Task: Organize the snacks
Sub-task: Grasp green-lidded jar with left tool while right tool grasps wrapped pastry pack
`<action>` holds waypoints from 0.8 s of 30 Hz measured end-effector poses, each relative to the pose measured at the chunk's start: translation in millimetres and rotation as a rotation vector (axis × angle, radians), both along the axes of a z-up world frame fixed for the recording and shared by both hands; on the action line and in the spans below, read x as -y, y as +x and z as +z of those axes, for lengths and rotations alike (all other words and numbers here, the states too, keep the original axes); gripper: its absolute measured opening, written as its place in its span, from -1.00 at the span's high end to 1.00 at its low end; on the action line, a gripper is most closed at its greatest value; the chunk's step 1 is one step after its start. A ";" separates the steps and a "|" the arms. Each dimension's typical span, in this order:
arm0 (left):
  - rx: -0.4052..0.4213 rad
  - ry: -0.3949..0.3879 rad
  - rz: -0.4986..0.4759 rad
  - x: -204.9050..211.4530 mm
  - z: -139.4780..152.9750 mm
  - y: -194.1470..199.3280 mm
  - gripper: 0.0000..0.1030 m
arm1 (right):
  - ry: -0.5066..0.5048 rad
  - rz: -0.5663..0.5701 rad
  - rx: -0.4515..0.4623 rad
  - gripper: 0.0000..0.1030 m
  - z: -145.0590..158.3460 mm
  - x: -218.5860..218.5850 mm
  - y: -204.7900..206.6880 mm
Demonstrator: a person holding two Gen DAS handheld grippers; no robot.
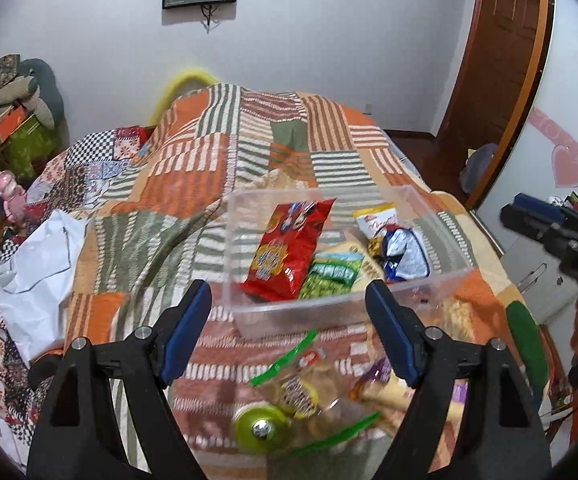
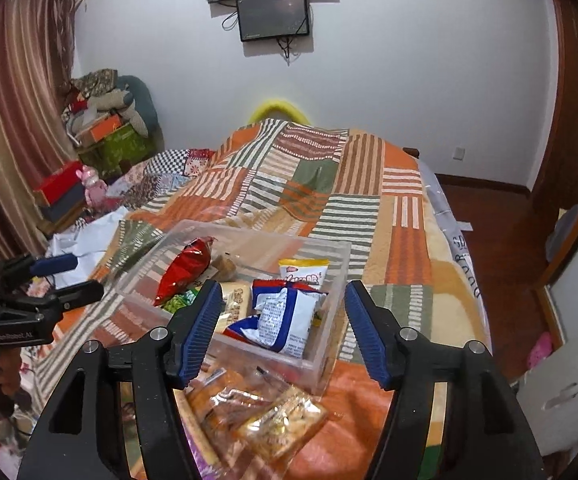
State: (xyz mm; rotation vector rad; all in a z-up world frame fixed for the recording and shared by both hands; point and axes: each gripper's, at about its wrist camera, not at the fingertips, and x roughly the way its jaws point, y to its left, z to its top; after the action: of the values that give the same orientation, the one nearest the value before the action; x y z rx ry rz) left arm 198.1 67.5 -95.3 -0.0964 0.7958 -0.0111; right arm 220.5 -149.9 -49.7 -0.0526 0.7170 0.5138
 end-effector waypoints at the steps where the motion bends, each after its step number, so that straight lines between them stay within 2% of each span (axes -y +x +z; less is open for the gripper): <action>1: -0.007 -0.001 0.004 -2.4 -1.8 -3.1 -0.57 | 0.000 -0.002 -0.003 -0.18 -0.9 0.5 -2.8; 7: -0.059 -0.001 0.035 -19.1 -19.7 -20.8 -0.57 | -0.017 -0.002 -0.042 -0.19 -18.4 4.4 -16.3; 17: -0.197 -0.044 0.073 -49.7 -73.6 -41.1 -0.57 | -0.056 0.006 -0.177 -0.19 -73.7 8.0 -25.5; 22: -0.222 -0.057 0.046 -45.6 -88.3 -44.4 -0.57 | -0.087 0.019 -0.257 -0.20 -102.5 1.3 -20.4; 24: -0.229 -0.070 0.030 -41.6 -91.9 -41.7 -0.57 | -0.069 0.020 -0.276 -0.24 -107.2 -0.3 -18.6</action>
State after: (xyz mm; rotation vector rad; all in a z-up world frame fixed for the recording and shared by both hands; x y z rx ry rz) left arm 156.4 109.0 -187.2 -0.1784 1.0230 0.0005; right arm 201.9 -149.6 -156.9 -0.0541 1.0049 0.5209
